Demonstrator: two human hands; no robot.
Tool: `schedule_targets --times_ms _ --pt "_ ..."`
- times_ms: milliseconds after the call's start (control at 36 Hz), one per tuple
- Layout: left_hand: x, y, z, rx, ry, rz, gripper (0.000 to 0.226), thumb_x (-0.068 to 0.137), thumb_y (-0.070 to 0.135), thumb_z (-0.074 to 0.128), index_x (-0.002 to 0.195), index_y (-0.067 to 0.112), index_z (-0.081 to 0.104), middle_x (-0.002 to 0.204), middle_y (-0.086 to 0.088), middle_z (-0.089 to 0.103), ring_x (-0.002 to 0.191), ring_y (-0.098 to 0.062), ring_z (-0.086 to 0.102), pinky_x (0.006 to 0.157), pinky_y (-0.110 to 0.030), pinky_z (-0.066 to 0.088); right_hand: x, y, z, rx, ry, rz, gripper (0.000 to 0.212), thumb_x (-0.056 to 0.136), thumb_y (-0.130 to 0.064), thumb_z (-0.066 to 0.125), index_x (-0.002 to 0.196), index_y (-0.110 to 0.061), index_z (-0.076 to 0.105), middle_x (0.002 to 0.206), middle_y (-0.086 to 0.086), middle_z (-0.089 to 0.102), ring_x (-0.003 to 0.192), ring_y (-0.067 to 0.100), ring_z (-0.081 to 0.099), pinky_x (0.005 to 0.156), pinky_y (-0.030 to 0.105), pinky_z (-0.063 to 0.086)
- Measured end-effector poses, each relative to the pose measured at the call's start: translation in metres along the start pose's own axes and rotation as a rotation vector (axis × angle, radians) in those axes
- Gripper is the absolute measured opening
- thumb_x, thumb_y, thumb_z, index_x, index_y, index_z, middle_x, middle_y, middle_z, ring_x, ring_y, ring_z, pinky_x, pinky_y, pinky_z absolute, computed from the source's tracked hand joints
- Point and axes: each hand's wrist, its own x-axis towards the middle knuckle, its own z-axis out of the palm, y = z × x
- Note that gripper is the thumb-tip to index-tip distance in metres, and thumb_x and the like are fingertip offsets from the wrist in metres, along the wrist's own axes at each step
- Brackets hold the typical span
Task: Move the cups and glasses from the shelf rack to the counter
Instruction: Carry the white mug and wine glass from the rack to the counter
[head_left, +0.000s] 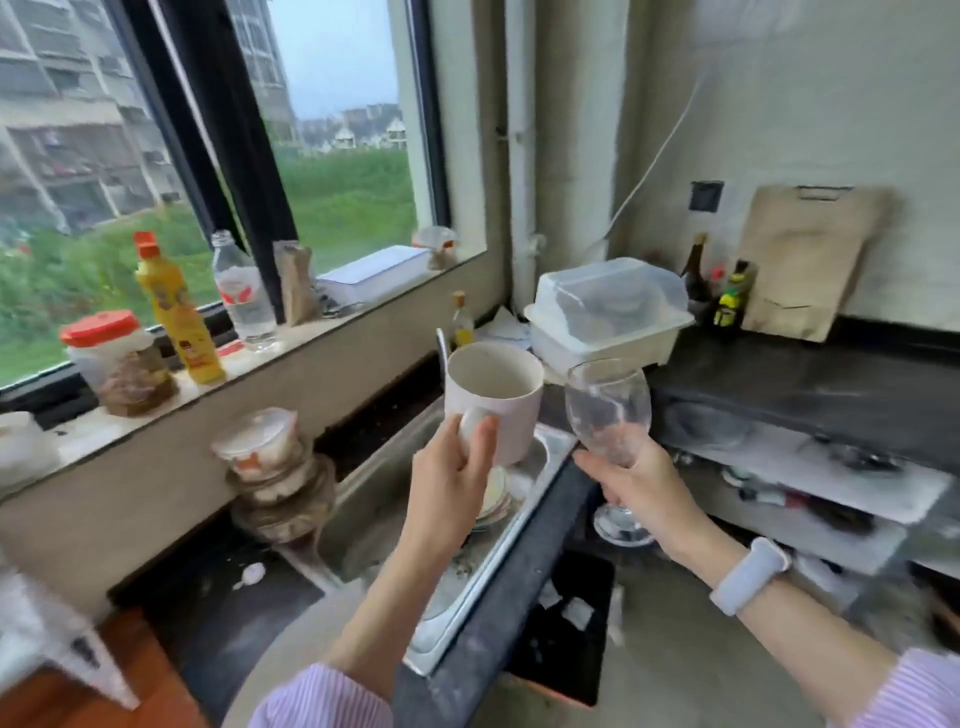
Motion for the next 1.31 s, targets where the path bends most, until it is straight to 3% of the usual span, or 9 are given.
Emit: schedule_targets --times_ms 167,306,417,611,722,806,1111,1222,1306 --pt "0.033 0.038 0.141 -0.133 -0.173 0.012 0.044 0.092 0.039 0.046 0.072 0.001 0.039 0.058 -0.004 0.040 0.055 -0.010 0.035 0.055 -0.032 0.031 0.014 0.018 -0.128 -0.060 0.234 0.009 0.020 0.083 -0.018 0.066 0.096 -0.014 0.052 0.062 -0.007 0.048 0.056 0.006 0.045 0.055 0.021 0.033" --pt "0.064 0.071 0.238 -0.171 -0.285 0.106 0.041 0.093 0.036 0.047 0.075 0.000 0.048 0.064 -0.005 0.050 0.055 -0.001 0.041 0.054 -0.017 0.035 0.030 0.029 -0.219 -0.109 0.387 0.012 0.018 0.082 -0.022 0.066 0.096 -0.018 0.055 0.063 -0.011 0.052 0.049 -0.004 0.050 0.050 0.012 0.036" --pt "0.092 0.092 0.313 -0.254 -0.386 0.152 0.041 0.093 0.035 0.047 0.079 -0.003 0.051 0.070 -0.015 0.056 0.063 -0.011 0.045 0.059 -0.031 0.037 0.048 0.040 -0.282 -0.142 0.512 0.002 0.017 0.083 -0.020 0.066 0.095 -0.017 0.055 0.063 -0.011 0.050 0.049 -0.006 0.050 0.050 0.009 0.038" --pt "0.142 0.108 0.450 -0.360 -0.513 0.161 0.027 0.094 0.038 0.045 0.074 0.020 0.050 0.066 0.007 0.054 0.061 -0.007 0.049 0.050 -0.011 0.036 0.099 0.068 -0.385 -0.146 0.688 0.043 0.018 0.080 -0.023 0.069 0.084 -0.030 0.053 0.055 -0.014 0.055 0.049 -0.005 0.053 0.050 0.009 0.038" --pt "0.177 0.104 0.525 -0.412 -0.588 0.146 0.021 0.093 0.039 0.045 0.082 0.024 0.053 0.073 0.011 0.058 0.066 -0.001 0.056 0.052 -0.009 0.040 0.145 0.085 -0.439 -0.156 0.730 0.069 0.015 0.081 -0.021 0.067 0.079 -0.029 0.054 0.042 -0.022 0.055 0.041 -0.006 0.050 0.044 0.006 0.037" --pt "0.207 0.101 0.580 -0.416 -0.646 0.142 0.026 0.093 0.040 0.044 0.094 0.018 0.057 0.081 0.007 0.062 0.075 -0.008 0.059 0.058 -0.016 0.045 0.184 0.098 -0.479 -0.153 0.746 0.116 0.012 0.081 -0.023 0.067 0.080 -0.026 0.055 0.040 -0.017 0.053 0.040 -0.002 0.046 0.043 0.009 0.039" --pt "0.277 0.088 0.760 -0.429 -0.779 0.039 0.031 0.091 0.044 0.046 0.111 0.021 0.054 0.103 0.003 0.061 0.088 -0.013 0.061 0.052 -0.003 0.045 0.283 0.160 -0.603 -0.139 0.819 0.269 0.011 0.082 -0.024 0.066 0.081 -0.027 0.055 0.041 -0.020 0.054 0.041 -0.004 0.050 0.046 0.011 0.041" --pt "0.291 0.078 0.823 -0.374 -0.812 -0.005 0.023 0.091 0.049 0.043 0.102 0.031 0.052 0.096 0.013 0.060 0.089 -0.007 0.060 0.062 -0.012 0.049 0.319 0.192 -0.649 -0.110 0.821 0.300 0.012 0.081 -0.022 0.067 0.083 -0.024 0.055 0.038 -0.017 0.050 0.040 -0.001 0.047 0.045 0.008 0.041" --pt "0.300 0.069 0.873 -0.344 -0.835 -0.061 0.024 0.092 0.049 0.042 0.095 0.029 0.056 0.092 0.012 0.062 0.089 -0.008 0.060 0.071 -0.029 0.052 0.351 0.220 -0.685 -0.096 0.793 0.313 0.012 0.081 -0.021 0.066 0.082 -0.022 0.055 0.039 -0.015 0.050 0.041 0.000 0.046 0.047 0.010 0.042"
